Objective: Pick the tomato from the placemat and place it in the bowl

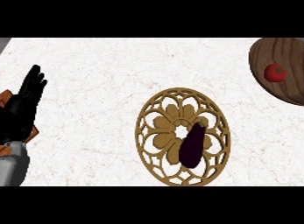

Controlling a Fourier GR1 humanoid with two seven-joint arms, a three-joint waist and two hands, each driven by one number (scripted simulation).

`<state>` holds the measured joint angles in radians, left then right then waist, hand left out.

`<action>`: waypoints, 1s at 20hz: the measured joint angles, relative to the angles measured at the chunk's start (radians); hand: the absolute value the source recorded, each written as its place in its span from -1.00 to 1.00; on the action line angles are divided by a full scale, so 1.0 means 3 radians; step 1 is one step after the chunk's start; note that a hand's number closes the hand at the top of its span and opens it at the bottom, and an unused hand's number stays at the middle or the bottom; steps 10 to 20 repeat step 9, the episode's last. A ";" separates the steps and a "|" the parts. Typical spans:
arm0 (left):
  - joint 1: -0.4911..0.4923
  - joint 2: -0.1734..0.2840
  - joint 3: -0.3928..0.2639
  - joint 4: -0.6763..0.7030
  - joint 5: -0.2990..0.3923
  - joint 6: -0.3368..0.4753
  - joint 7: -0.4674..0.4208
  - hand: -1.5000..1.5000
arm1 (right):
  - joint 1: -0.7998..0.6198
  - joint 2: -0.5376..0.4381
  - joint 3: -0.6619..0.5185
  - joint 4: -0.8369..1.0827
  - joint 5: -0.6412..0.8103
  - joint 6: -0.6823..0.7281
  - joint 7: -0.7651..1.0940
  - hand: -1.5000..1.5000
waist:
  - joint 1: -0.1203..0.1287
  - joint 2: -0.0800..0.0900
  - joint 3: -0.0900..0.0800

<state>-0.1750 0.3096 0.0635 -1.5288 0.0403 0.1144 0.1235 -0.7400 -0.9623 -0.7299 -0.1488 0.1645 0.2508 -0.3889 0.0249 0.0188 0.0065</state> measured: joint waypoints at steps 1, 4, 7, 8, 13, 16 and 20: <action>0.0005 0.0009 0.0005 -0.0017 0.0001 -0.0006 0.0021 0.00 | 0.0088 -0.0028 -0.0034 0.0012 -0.0036 0.0089 -0.0062 -1.00 | -0.0002 -0.0003 0.0000; 0.0021 0.0024 0.0021 -0.0019 0.0001 -0.0024 0.0021 0.00 | 0.0268 -0.0167 -0.0138 0.0061 -0.0154 0.0440 -0.0112 -1.00 | -0.0010 -0.0009 0.0002; 0.0048 0.0006 0.0015 -0.0067 -0.0007 -0.0019 0.0020 0.00 | 0.0403 -0.0233 -0.0218 0.0065 -0.0251 0.0674 -0.0176 -1.00 | -0.0002 -0.0013 0.0003; 0.0053 -0.0013 0.0002 -0.0046 -0.0030 -0.0007 -0.0001 0.00 | 0.0463 -0.0237 -0.0239 0.0060 -0.0280 0.0754 -0.0226 -1.00 | -0.0008 -0.0015 0.0001; 0.0073 -0.0014 0.0008 -0.0045 -0.0020 -0.0021 -0.0016 0.00 | 0.0488 -0.0268 -0.0263 0.0060 -0.0308 0.0825 -0.0228 -1.00 | -0.0002 -0.0013 0.0003; 0.0073 -0.0014 0.0008 -0.0045 -0.0020 -0.0021 -0.0016 0.00 | 0.0488 -0.0268 -0.0263 0.0060 -0.0308 0.0825 -0.0228 -1.00 | -0.0002 -0.0013 0.0003; 0.0073 -0.0014 0.0008 -0.0045 -0.0020 -0.0021 -0.0016 0.00 | 0.0488 -0.0268 -0.0263 0.0060 -0.0308 0.0825 -0.0228 -1.00 | -0.0002 -0.0013 0.0003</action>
